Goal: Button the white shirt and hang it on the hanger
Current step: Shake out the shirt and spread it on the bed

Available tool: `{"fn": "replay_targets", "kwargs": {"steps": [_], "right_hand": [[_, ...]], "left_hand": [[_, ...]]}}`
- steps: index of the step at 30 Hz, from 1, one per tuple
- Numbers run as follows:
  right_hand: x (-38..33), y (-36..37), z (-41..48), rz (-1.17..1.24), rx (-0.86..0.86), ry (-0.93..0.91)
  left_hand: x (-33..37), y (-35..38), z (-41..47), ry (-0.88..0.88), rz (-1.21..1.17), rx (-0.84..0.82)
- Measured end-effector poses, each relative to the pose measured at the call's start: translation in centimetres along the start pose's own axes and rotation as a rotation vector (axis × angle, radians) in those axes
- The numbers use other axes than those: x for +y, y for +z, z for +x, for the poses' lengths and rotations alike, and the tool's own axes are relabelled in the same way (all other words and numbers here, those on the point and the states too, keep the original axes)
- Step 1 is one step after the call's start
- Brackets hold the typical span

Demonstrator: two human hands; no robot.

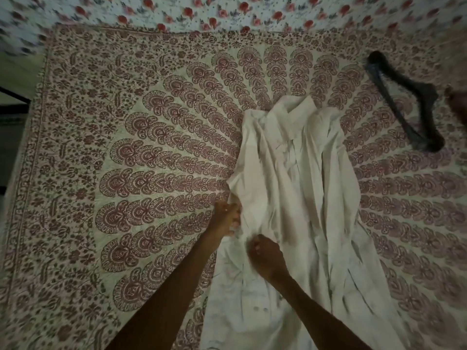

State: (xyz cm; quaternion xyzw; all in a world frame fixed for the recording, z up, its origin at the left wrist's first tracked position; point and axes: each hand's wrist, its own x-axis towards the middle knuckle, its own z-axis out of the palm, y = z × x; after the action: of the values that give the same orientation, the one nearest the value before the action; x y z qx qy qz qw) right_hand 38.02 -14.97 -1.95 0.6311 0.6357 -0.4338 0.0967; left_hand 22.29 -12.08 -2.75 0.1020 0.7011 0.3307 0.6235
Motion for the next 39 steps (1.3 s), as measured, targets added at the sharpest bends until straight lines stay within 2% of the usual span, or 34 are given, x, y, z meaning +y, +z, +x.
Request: {"fn": "replay_targets", "kwargs": {"steps": [2, 5, 7, 9, 10, 12, 14, 15, 17, 18, 20, 21, 23, 24, 26, 28, 30, 32, 34, 36, 39], "right_hand": [[-0.8, 1.6, -0.9, 0.091, 0.061, 0.05], [-1.3, 3.3, -2.1, 0.219, 0.153, 0.242], [-1.5, 3.8, -2.1, 0.119, 0.124, 0.299], [-2.3, 4.1, -2.5, -0.08, 0.095, 0.236], [-2.8, 4.1, -2.5, -0.098, 0.104, 0.184], [-4.7, 4.4, -2.6, 0.066, 0.047, 0.088], [-6.7, 4.8, -2.9, 0.216, -0.12, 0.011], [-7.4, 5.3, -3.1, 0.164, -0.221, -0.004], [-8.6, 6.5, -3.3, -0.131, -0.297, -0.071], [-9.4, 7.2, -3.4, -0.21, -0.303, -0.126], [-10.5, 8.9, -3.5, -0.129, -0.375, -0.241], [-10.8, 9.7, -3.5, -0.051, -0.434, -0.283], [-11.1, 10.7, -3.5, 0.068, -0.511, -0.293], [-11.0, 10.6, -3.5, 0.098, -0.481, -0.286], [-10.1, 10.2, -3.2, 0.126, -0.276, -0.252], [-8.3, 8.9, -2.5, 0.11, -0.059, -0.14], [-6.6, 7.0, -1.8, 0.057, 0.088, -0.017], [-4.6, 5.2, -1.2, 0.003, 0.144, 0.077], [-2.9, 4.1, -0.6, -0.067, 0.146, 0.12], [-1.9, 3.5, -0.4, -0.163, 0.126, 0.129], [-1.0, 3.5, -0.5, -0.262, 0.035, 0.079]], "left_hand": [[-1.1, -0.7, -0.2, -0.056, 0.153, -0.116], [-2.3, -1.5, -0.7, -0.059, 0.322, -0.23], [-2.3, -2.4, -0.6, -0.024, 0.321, -0.239], [-2.2, -3.6, -0.8, -0.025, 0.18, -0.22], [-2.1, -4.4, -0.9, -0.05, 0.06, -0.173], [-1.7, -6.9, -0.9, -0.078, -0.119, -0.087], [-1.6, -10.6, -0.3, -0.066, -0.09, -0.021], [-1.7, -12.5, 0.3, -0.082, -0.067, 0.029], [-1.4, -16.5, 1.8, -0.06, 0.055, 0.182], [-1.1, -18.2, 2.5, 0.049, 0.192, 0.309], [-0.9, -20.4, 3.6, 0.274, 0.41, 0.547], [-0.5, -20.7, 3.5, 0.261, 0.45, 0.642], [0.0, -20.3, 2.4, 0.119, 0.583, 0.788], [0.1, -19.8, 1.9, 0.174, 0.642, 0.828], [-0.1, -18.0, 0.9, 0.398, 0.715, 0.725], [-0.3, -14.9, -0.3, 0.552, 0.668, 0.454], [-1.3, -11.7, -0.7, 0.549, 0.708, 0.196], [-3.0, -8.5, -0.5, 0.465, 0.844, 0.022], [-4.5, -6.1, -0.6, 0.367, 0.981, -0.011], [-5.8, -4.7, -1.0, 0.302, 1.022, 0.068], [-6.6, -3.8, -1.5, 0.298, 1.032, 0.168]]}}
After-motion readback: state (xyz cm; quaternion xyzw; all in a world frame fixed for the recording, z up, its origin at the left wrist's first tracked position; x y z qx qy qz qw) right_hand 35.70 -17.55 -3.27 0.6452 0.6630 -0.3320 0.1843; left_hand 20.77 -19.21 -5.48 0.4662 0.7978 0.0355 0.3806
